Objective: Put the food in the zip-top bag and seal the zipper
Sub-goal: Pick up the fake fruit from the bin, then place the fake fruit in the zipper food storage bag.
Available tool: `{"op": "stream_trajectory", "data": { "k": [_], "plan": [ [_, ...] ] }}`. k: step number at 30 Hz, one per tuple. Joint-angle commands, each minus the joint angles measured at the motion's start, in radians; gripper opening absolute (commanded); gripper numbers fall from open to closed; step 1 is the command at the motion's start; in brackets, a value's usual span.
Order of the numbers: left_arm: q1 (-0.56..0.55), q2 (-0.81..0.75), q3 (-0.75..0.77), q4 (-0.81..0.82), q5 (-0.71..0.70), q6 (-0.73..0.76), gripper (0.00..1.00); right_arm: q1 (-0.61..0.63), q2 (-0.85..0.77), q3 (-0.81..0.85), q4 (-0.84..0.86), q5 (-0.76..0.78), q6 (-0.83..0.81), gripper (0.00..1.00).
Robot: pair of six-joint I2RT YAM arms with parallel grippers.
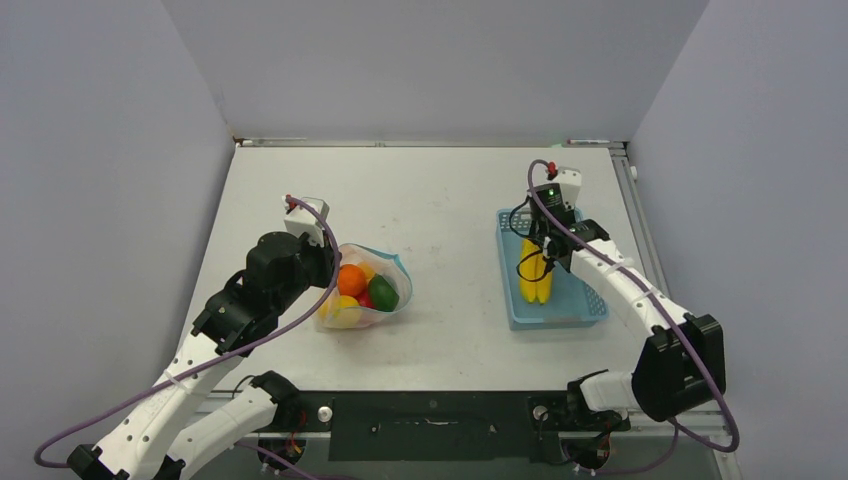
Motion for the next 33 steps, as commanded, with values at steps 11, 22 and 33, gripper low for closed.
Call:
{"op": "stream_trajectory", "data": {
  "k": [11, 22, 33],
  "plan": [
    [0.005, -0.007, 0.0, 0.048, -0.006, -0.007, 0.0, 0.192, -0.208, 0.146, 0.145, -0.049, 0.082, 0.05],
    [0.005, -0.01, 0.001, 0.047, -0.008, -0.007, 0.0, 0.363, -0.223, 0.141, 0.368, -0.187, 0.155, 0.05],
    [0.004, -0.013, 0.001, 0.047, -0.007, -0.007, 0.0, 0.582, -0.181, 0.149, 0.591, -0.185, 0.111, 0.05]
  ]
}}
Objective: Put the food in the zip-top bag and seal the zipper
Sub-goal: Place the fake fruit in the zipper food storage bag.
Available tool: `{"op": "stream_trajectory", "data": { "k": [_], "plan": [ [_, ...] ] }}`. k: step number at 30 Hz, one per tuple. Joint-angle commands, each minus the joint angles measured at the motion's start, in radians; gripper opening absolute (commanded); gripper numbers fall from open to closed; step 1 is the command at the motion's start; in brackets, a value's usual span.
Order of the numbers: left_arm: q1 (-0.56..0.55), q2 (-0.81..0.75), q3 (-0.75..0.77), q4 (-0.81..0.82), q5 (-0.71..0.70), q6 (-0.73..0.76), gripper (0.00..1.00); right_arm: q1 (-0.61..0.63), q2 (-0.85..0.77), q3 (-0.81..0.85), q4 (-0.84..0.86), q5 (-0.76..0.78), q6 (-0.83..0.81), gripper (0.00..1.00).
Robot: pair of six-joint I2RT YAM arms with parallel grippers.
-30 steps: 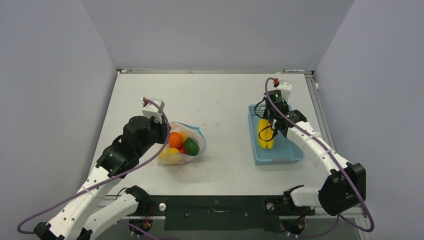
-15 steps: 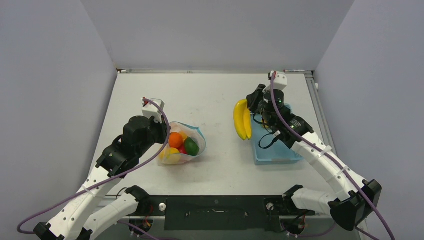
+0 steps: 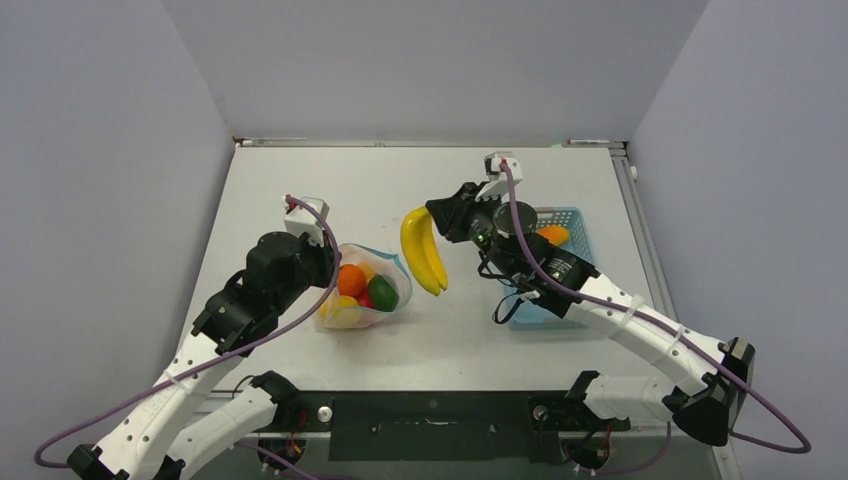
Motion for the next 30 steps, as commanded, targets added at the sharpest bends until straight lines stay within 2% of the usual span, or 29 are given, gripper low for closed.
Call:
{"op": "stream_trajectory", "data": {
  "k": [1, 10, 23, 30],
  "plan": [
    [0.005, -0.013, 0.001, 0.046, -0.004, -0.006, 0.0, 0.073, 0.016, 0.039, 0.2, -0.005, -0.029, 0.05],
    [0.004, -0.014, 0.001, 0.047, -0.003, -0.006, 0.0, 0.14, 0.071, -0.015, 0.411, -0.052, -0.1, 0.05],
    [0.005, -0.013, 0.001, 0.047, 0.001, -0.006, 0.0, 0.146, 0.158, -0.161, 0.789, -0.163, -0.15, 0.05],
    [0.005, -0.016, 0.002, 0.048, 0.004, -0.007, 0.0, 0.163, 0.186, -0.243, 0.937, -0.229, -0.191, 0.05]
  ]
}}
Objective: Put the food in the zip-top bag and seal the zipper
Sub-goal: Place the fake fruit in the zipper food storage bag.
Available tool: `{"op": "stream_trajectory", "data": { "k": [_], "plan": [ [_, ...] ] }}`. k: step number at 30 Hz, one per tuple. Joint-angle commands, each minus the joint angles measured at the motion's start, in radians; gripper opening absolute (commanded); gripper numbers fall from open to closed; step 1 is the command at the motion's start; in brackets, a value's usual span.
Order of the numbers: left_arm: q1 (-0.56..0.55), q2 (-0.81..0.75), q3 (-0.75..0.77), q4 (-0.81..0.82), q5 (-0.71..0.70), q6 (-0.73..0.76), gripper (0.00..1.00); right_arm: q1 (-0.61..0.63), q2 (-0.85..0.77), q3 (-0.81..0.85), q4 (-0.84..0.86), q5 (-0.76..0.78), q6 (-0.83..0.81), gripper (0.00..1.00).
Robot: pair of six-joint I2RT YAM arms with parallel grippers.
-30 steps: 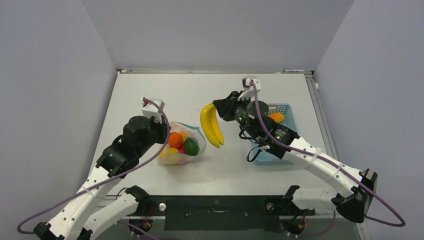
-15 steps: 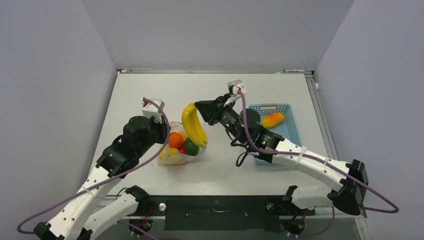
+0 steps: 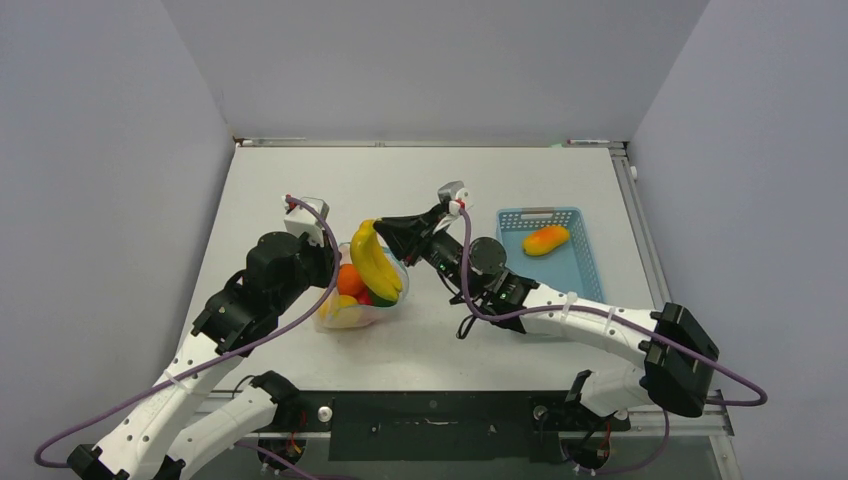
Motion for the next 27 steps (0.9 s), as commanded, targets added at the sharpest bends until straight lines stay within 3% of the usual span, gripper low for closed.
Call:
{"op": "stream_trajectory", "data": {
  "k": [1, 16, 27],
  "plan": [
    [0.005, -0.015, 0.001, 0.049, 0.004, -0.008, 0.0, 0.022, 0.0, -0.048, 0.218, -0.074, -0.042, 0.05],
    [0.004, -0.026, 0.011, 0.037, 0.013, -0.052, 0.0, 0.087, 0.019, -0.093, 0.173, -0.076, -0.103, 0.05],
    [0.002, -0.032, 0.036, 0.011, 0.014, -0.09, 0.0, 0.132, 0.08, -0.078, 0.113, 0.008, -0.087, 0.05]
  ]
}}
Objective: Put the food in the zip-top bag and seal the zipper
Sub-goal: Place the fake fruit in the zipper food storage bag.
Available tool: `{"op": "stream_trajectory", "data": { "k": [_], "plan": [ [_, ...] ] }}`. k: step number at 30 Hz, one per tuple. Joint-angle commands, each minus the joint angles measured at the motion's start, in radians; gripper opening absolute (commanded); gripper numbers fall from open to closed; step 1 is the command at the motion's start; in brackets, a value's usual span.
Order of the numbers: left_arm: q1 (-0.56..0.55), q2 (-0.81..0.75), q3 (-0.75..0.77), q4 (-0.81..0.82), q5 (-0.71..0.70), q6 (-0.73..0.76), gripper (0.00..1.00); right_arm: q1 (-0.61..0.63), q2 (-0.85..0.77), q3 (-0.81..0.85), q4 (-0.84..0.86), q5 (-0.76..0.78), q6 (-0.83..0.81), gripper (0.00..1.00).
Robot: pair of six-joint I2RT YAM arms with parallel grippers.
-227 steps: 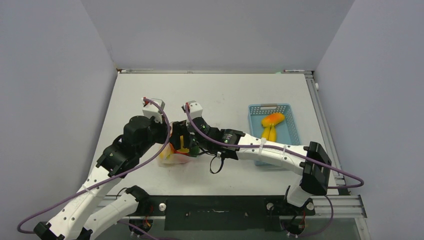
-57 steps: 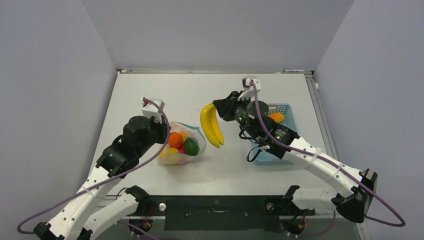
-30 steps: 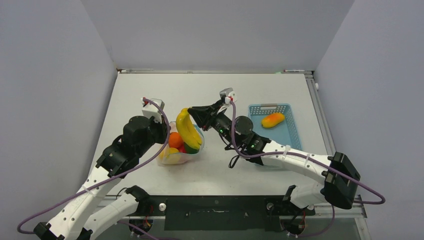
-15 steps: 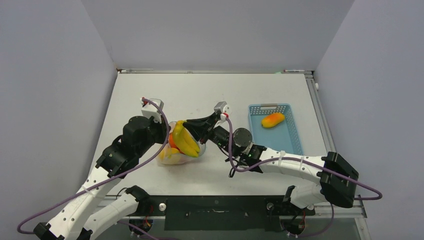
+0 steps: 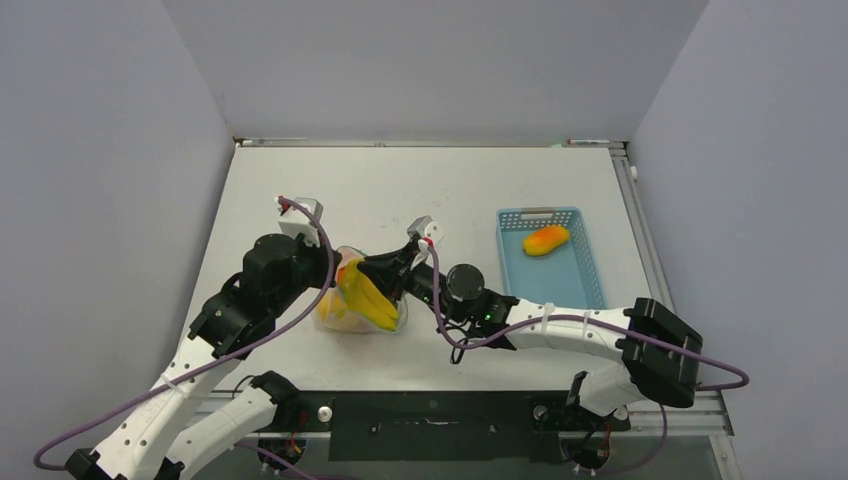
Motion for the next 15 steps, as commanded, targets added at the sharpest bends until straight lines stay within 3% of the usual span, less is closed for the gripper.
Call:
{"op": "stream_trajectory", "data": {
  "k": [1, 15],
  "plan": [
    [0.001, -0.016, 0.037, 0.018, 0.015, -0.031, 0.0, 0.021, 0.018, 0.036, -0.006, 0.07, 0.011, 0.05],
    [-0.042, -0.026, 0.05, -0.015, 0.05, -0.093, 0.0, 0.049, 0.073, 0.164, -0.244, 0.348, 0.132, 0.05]
  ]
}}
